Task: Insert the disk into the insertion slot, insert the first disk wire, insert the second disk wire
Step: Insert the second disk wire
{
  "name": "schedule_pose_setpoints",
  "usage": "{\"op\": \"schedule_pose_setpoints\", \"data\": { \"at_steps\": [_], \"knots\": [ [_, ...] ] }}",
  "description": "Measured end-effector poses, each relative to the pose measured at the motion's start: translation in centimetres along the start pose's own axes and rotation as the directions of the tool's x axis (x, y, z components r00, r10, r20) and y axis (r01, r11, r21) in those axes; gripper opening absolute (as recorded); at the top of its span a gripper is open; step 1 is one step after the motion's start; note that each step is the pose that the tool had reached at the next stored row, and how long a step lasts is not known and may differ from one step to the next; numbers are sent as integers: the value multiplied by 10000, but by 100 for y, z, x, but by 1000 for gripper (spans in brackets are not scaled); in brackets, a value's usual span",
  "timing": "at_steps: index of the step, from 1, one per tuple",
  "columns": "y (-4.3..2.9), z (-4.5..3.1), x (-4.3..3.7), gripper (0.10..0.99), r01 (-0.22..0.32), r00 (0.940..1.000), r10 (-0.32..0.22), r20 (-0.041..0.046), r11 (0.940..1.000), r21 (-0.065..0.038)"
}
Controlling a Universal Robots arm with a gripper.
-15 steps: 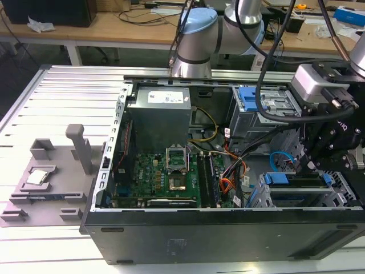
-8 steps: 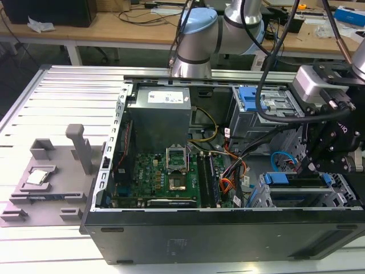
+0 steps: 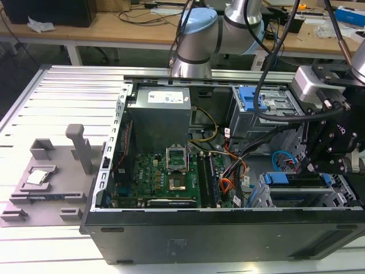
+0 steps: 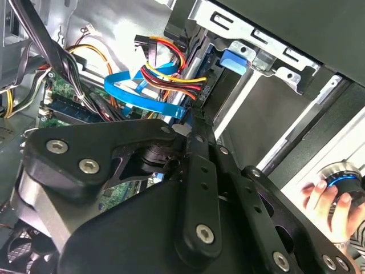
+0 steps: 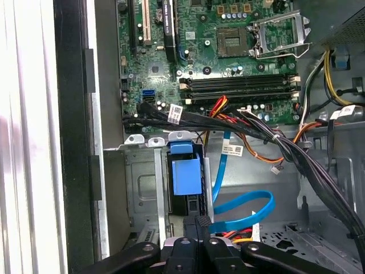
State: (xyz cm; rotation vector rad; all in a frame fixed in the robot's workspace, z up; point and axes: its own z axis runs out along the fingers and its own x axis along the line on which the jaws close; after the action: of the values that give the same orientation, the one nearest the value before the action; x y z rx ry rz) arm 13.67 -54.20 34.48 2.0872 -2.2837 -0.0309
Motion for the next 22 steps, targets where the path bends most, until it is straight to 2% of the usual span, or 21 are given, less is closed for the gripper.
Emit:
{"op": "schedule_pose_setpoints", "data": {
  "at_steps": [3, 8, 9, 10, 12, 14, 18, 19, 20, 22],
  "knots": [
    [-2, 31, 0, 106, 1, 10000, -1, -4, 10000, 0],
    [-1, 39, 0, 106, 0, 10000, 0, -1, 10000, 0],
    [-1, 40, 0, 114, 0, 10000, 0, -1, 10000, 0],
    [-1, 40, 0, 173, 0, 10000, 0, -1, 10000, 0],
    [0, 19, 0, 173, 0, 10000, 0, 23, 10000, -1],
    [5, -87, 2, 173, 0, 10000, 0, 3, 10000, 0],
    [14, -248, -10, 173, 2, 10000, -2, 1, 10000, 0],
    [15, -271, -12, 161, 7, 10000, -7, 2, 10000, 0],
    [17, -313, -14, 102, 16, 10000, -16, 0, 10000, 1],
    [20, -381, -13, 102, 52, 10000, -52, -1, 10000, 1]
  ]
}}
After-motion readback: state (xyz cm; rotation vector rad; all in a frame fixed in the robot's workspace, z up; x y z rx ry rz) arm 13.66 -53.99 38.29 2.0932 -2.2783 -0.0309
